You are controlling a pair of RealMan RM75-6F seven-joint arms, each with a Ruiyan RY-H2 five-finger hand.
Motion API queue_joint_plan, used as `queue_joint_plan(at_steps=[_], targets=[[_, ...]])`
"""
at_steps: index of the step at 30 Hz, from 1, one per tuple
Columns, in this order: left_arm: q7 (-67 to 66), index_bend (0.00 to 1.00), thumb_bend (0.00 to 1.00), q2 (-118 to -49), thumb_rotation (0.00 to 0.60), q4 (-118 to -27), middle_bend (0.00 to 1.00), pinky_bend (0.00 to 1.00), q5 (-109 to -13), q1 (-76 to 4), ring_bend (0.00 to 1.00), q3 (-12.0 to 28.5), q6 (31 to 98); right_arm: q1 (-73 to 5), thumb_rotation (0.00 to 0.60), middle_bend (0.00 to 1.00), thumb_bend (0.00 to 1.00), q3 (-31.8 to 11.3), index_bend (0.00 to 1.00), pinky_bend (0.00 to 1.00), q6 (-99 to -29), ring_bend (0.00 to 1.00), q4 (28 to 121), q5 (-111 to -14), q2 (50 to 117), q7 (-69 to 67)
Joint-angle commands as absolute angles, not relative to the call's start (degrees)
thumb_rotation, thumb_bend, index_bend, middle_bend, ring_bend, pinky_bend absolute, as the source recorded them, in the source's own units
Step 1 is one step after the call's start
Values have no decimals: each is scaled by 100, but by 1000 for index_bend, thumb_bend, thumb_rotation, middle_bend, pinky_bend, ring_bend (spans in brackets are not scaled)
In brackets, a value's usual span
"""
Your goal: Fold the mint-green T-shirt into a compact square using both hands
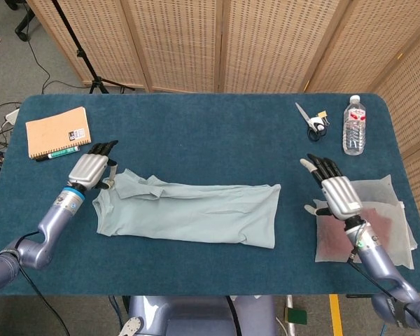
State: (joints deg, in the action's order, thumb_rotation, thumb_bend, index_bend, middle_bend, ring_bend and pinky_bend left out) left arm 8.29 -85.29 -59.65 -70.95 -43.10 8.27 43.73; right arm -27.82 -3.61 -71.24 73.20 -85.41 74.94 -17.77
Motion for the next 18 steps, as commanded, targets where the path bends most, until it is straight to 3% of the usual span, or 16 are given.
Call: queue_joint_plan(at_steps=[1,10,12,13,15,18], targets=[[673,741,640,-8669,600,-5759,0,0,-6931,-4340,0,845,4232,-2502,600,0,0,-231,0,0,-7425,0,7618,-8660,7234,-1609],[-99,725,645,-9079,600,-5316,0,0,-6254,-4432,0,977,3955,-2213,600,0,0,-198,0,0,-7663,0,7720,-8706,7129,-1614],[-303,491,631,-9147,600,-5268,0,0,-6103,-4443,0,1001,3948,-2210,600,0,0,-208,0,0,-7653,0,7696,-8715,7132,-1630],[-412,268,613,-9186,600,-5249,0,0,-5999,-4450,0,1025,3938,-2206,600,0,0,-222,0,0,-7657,0,7686,-8714,7135,-1636],[-528,17,568,-9243,600,-5247,0,0,-5853,-4452,0,1084,3968,-2198,600,0,0,-235,0,0,-7659,0,7673,-8721,7139,-1633],[-685,0,494,-9283,600,-5272,0,0,-5706,-4415,0,1169,4143,-2190,600,0,0,-239,0,0,-7632,0,7656,-8748,7148,-1634]])
